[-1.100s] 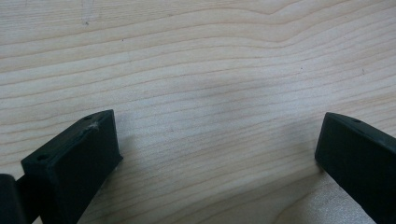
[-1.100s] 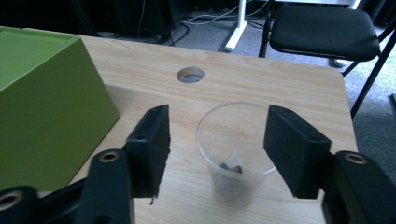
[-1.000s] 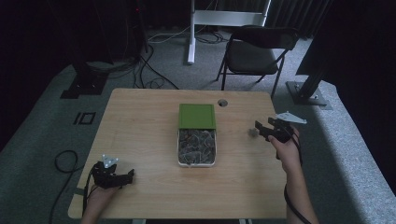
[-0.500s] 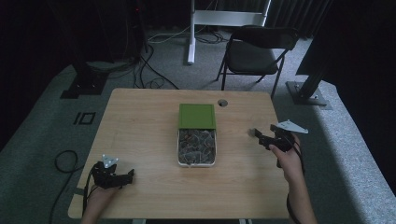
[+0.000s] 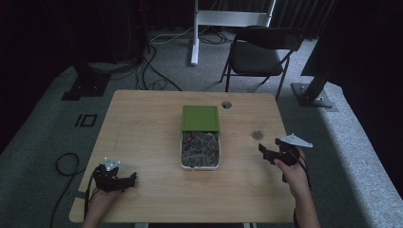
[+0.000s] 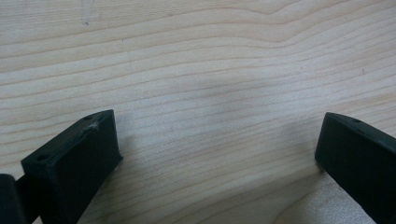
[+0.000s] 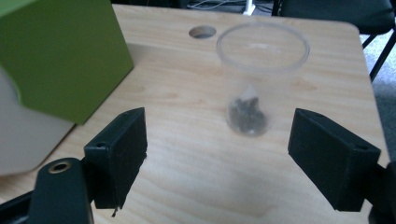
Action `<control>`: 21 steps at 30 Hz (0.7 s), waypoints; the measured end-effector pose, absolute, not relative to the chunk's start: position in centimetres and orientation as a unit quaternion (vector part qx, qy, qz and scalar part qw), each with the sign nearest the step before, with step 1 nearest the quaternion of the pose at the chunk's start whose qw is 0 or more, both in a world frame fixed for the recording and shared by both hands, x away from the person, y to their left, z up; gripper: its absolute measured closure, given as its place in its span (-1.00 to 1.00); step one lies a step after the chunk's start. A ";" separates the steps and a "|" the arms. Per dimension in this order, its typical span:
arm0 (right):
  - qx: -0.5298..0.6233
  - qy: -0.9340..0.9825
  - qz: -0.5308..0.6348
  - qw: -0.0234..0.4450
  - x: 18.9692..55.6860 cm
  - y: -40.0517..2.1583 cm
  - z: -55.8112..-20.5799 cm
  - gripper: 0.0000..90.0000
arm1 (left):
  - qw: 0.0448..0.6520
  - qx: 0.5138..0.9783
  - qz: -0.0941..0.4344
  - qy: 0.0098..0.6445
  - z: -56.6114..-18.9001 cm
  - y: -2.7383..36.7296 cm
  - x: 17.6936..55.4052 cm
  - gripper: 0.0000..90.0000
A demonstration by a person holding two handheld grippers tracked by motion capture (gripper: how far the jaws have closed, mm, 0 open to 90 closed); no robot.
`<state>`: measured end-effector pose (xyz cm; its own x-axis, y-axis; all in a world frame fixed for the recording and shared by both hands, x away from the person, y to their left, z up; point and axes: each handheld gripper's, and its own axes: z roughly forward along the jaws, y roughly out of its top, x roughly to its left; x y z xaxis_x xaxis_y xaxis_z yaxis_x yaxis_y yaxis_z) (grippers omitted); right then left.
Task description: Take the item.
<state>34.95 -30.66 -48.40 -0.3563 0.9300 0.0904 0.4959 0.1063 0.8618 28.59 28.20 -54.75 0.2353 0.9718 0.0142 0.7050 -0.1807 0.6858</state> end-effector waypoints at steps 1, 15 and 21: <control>0.510 0.702 0.430 0.247 34.6 -30.7 -49.0 -0.56 | 0.286 0.732 0.233 0.573 -54.8 28.2 28.6 -1.00; 0.515 0.713 0.418 0.225 32.8 -31.1 -51.9 -0.60 | 0.286 0.732 0.234 0.573 -54.8 28.2 28.6 -1.00; 0.512 0.723 0.409 0.217 32.2 -31.1 -53.0 -0.62 | 0.286 0.732 0.234 0.573 -54.8 28.2 28.6 -1.00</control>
<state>32.18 -31.10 -53.02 -0.3820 0.9182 0.1049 0.5627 0.1410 0.8146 28.59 28.20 -54.76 0.2350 0.9719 0.0147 0.7047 -0.1807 0.6861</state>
